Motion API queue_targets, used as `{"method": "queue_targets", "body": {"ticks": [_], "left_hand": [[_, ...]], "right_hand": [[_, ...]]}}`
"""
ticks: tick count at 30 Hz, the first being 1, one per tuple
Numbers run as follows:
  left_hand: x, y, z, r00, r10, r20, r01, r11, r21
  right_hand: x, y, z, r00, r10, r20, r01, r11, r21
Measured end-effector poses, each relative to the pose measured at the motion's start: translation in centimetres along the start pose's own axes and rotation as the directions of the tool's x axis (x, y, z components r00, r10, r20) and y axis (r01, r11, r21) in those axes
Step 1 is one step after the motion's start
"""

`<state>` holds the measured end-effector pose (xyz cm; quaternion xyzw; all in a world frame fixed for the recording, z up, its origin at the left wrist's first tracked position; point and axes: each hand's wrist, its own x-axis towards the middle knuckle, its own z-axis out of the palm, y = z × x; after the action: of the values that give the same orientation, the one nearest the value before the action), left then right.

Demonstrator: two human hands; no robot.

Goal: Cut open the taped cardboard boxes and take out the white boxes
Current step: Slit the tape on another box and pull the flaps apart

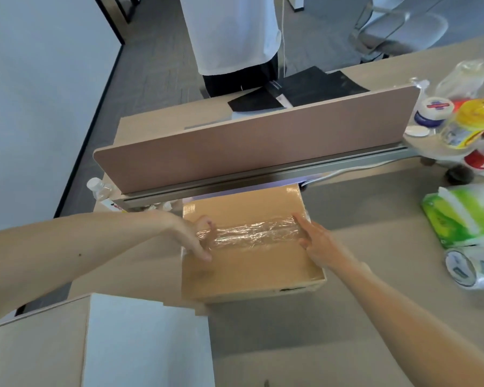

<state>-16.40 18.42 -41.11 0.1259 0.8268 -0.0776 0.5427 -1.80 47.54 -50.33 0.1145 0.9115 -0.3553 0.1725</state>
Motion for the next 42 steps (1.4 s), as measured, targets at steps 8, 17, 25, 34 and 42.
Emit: {"method": "queue_targets", "body": {"ticks": [8, 17, 25, 34, 42], "left_hand": [[-0.2, 13.4, -0.3, 0.999, 0.031, 0.020, -0.032, 0.999, 0.043], [-1.2, 23.4, 6.4, 0.977, -0.001, -0.215, -0.022, 0.994, -0.105], [-4.0, 26.9, 15.0, 0.922, 0.000, -0.387, -0.114, 0.956, -0.272], [-3.7, 26.7, 21.5, 0.863, -0.047, -0.504, -0.164, 0.916, -0.366], [-3.2, 23.0, 25.5, 0.744, 0.061, -0.665, -0.442, 0.791, -0.423]], "right_hand": [[-3.7, 9.4, -6.4, 0.979, 0.095, -0.179, -0.096, 0.995, 0.006], [-9.3, 16.8, -10.8, 0.979, 0.068, -0.192, -0.062, 0.997, 0.035], [-13.6, 19.5, -11.5, 0.989, 0.009, -0.147, -0.013, 0.999, -0.029], [-18.2, 21.2, -10.7, 0.991, 0.035, -0.130, -0.039, 0.999, -0.028], [-20.6, 19.4, -9.0, 0.955, 0.029, -0.295, -0.115, 0.954, -0.277]]}}
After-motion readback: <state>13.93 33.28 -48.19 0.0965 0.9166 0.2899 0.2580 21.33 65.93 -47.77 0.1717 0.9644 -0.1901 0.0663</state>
